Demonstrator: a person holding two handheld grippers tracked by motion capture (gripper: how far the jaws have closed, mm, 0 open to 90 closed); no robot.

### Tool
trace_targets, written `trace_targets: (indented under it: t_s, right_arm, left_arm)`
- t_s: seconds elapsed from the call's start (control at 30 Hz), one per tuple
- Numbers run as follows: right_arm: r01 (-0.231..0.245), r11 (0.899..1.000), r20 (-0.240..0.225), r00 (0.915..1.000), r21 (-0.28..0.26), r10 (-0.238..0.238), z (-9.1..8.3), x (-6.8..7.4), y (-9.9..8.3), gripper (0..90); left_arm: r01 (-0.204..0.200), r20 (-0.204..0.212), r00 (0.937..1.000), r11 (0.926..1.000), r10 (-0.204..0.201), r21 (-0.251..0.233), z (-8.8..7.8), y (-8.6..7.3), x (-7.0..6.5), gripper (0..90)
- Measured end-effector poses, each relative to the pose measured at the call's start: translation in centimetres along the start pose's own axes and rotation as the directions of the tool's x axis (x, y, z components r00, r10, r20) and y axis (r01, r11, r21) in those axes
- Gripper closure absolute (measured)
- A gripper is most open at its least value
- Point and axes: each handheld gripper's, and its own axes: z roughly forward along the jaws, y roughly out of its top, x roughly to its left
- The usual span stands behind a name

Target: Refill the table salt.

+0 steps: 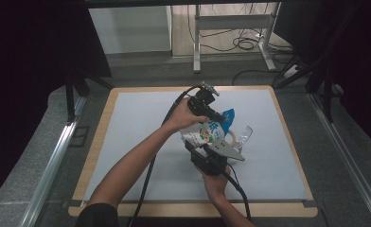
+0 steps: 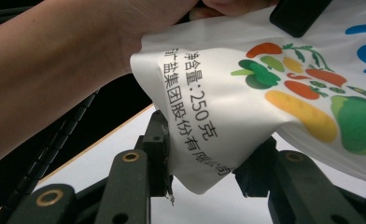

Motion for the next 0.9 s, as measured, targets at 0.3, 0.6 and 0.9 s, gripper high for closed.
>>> trace_targets:
  t_s: [0.3,0.6,0.9]
  right_arm:
    - [-0.003,1.0,-0.002,1.0,-0.001,0.003,0.0,0.09,0.0,62.4]
    - [-0.003,1.0,-0.002,1.0,-0.001,0.003,0.0,0.09,-0.03,62.4]
    - [-0.001,1.0,-0.002,1.0,0.0,0.001,0.02,0.14,-0.05,62.5]
  left_arm:
    - [0.0,-0.003,1.0,1.0,0.0,0.005,0.02,-0.01,-0.11,90.0]
    - [-0.004,-0.004,1.0,0.9999,0.004,0.012,0.15,-0.01,-0.15,90.0]
    - [0.0,-0.004,1.0,1.0,0.0,0.009,0.2,-0.14,-0.19,90.0]
